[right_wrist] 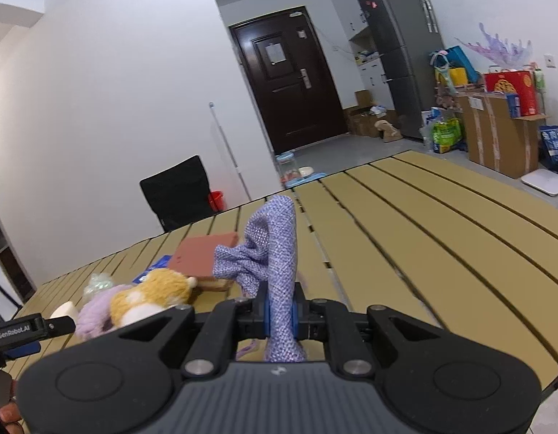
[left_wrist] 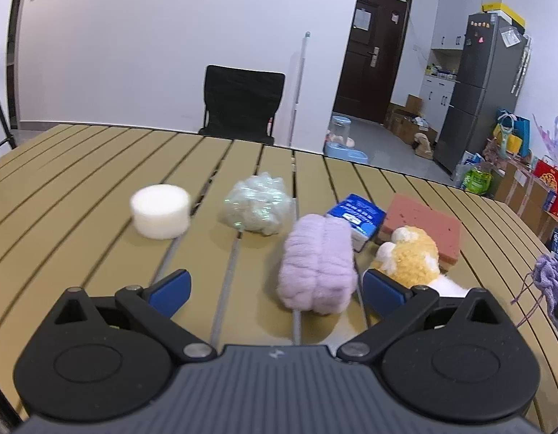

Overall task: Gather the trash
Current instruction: 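Grasp the lilac fluffy rolled towel with the left tool while the right tool holds the pouch, then lift both held items off the table and carry them over the black bin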

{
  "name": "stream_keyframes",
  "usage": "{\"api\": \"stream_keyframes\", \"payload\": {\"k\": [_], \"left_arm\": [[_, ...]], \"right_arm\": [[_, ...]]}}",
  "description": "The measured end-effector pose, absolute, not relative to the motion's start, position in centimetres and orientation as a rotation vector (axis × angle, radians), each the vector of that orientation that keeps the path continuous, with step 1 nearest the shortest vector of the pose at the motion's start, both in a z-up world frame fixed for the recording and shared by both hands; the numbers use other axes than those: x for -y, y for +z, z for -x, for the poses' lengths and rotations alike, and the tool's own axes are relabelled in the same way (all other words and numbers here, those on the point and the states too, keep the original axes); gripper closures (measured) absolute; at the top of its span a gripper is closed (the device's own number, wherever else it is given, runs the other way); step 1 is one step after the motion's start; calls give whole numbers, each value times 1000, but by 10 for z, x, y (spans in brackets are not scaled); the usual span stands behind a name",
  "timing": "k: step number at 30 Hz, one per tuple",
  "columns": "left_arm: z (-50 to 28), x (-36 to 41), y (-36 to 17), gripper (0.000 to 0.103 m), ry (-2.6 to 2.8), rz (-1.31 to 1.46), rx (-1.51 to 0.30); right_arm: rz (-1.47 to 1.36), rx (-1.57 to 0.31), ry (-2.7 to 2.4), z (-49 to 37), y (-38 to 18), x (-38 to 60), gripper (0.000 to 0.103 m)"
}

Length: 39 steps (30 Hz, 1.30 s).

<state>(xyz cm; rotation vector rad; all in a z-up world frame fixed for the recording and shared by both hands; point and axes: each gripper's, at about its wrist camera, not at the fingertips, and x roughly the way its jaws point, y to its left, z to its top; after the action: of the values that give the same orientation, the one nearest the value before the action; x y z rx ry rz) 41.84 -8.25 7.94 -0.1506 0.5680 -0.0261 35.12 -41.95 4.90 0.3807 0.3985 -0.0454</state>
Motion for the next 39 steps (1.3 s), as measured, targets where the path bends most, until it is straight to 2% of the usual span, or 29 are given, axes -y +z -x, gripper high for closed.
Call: {"api": "stream_keyframes", "payload": {"k": [7,10,14,16,17,23,39], "left_arm": [[-445,96,67,0,-52,134,-602],[-454,100,61,5,-58,117,-605],[-462,100,53,21,-78,127,-624],[-467,100,50,41,-117,152,-642],[-469,100,49,54,-139,167,-652],[-464,94,52,59,-134,194,-627],[-407,78,81,60,-122,178,-530]], "right_arm": [[-386,-407,-74,-354,42,430,93],[-386,-416,-84,-356,39,432,93],[-386,-421,-90,-356,36,436,93],[-385,-423,-90,-356,35,435,93],[-386,-424,-89,-356,35,435,93],[-387,-426,-72,-354,37,435,93],[-404,-409,43,-328,47,410,93]]}}
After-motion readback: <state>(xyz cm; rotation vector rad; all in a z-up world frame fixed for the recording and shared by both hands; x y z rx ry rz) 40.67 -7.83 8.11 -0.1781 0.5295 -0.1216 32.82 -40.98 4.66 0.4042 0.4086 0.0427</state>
